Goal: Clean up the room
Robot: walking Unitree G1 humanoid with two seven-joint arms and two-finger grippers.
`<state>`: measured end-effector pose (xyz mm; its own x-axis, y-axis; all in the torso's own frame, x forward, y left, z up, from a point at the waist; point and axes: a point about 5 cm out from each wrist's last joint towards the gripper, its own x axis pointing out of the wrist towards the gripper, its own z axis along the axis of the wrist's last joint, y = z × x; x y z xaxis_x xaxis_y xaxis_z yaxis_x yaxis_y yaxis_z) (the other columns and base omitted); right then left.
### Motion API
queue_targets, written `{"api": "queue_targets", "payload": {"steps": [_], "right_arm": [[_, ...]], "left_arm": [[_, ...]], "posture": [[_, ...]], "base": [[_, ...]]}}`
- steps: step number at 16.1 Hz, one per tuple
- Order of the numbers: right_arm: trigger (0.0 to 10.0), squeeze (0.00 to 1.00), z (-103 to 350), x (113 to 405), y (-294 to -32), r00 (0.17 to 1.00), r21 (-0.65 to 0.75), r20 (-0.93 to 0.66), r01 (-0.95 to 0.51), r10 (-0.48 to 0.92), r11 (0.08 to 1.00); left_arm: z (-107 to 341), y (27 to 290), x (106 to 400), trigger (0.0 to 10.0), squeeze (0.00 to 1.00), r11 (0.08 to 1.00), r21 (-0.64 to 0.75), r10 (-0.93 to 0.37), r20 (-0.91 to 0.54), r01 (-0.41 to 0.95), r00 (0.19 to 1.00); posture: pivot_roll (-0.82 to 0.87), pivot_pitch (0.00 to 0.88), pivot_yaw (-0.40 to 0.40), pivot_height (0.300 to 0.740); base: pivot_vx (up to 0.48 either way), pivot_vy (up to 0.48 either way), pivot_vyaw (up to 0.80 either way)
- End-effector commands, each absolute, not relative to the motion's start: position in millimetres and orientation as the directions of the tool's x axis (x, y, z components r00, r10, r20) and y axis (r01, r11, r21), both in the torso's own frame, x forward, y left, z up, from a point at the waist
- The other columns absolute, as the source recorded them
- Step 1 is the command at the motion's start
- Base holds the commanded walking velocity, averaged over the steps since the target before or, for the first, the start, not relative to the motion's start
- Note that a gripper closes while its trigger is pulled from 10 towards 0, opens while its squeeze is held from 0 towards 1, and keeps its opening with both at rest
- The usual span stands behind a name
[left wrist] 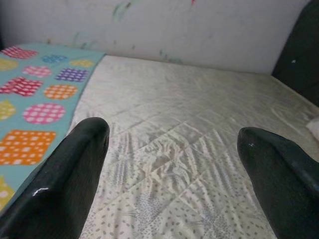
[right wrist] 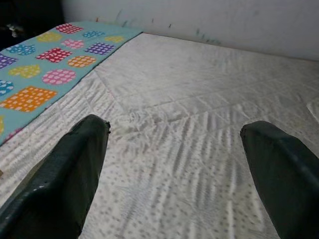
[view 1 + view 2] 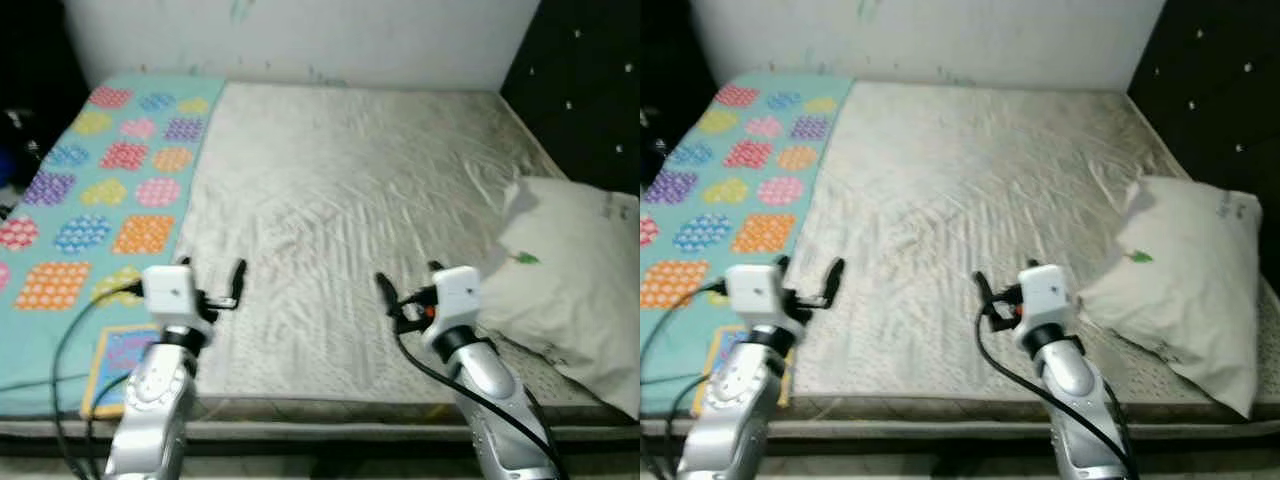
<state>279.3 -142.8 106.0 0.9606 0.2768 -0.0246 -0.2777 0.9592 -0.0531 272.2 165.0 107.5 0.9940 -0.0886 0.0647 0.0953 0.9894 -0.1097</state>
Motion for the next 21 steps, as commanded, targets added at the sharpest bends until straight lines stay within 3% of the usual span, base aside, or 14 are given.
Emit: {"api": "queue_targets", "payload": {"steps": [1,16,21], "right_arm": [[10.0,0.00,107.2,279.4,-150.9,0.967,-0.068,-0.028,-0.255,0.254,0.965],[10.0,0.00,106.5,280.4,-151.5,0.967,-0.075,-0.033,-0.254,0.252,0.964],[10.0,0.00,106.8,280.1,-150.8,0.967,-0.075,-0.033,-0.256,0.254,0.964]], "left_arm": [[108.4,158.2,272.7,10.0,0.00,0.986,-0.120,-0.105,0.064,0.112,0.992],[108.2,157.3,273.5,10.0,0.00,0.986,-0.123,-0.109,0.060,0.116,0.992],[110.8,156.6,273.8,10.0,0.00,0.983,-0.130,-0.116,0.083,0.126,0.990]], "posture": [[-0.10,0.110,-0.014,0.740],[-0.10,0.114,-0.015,0.740],[-0.10,0.114,-0.015,0.740]], "base": [[0.000,-0.341,0.00],[0.000,-0.358,0.00],[0.000,0.000,0.00]]}}
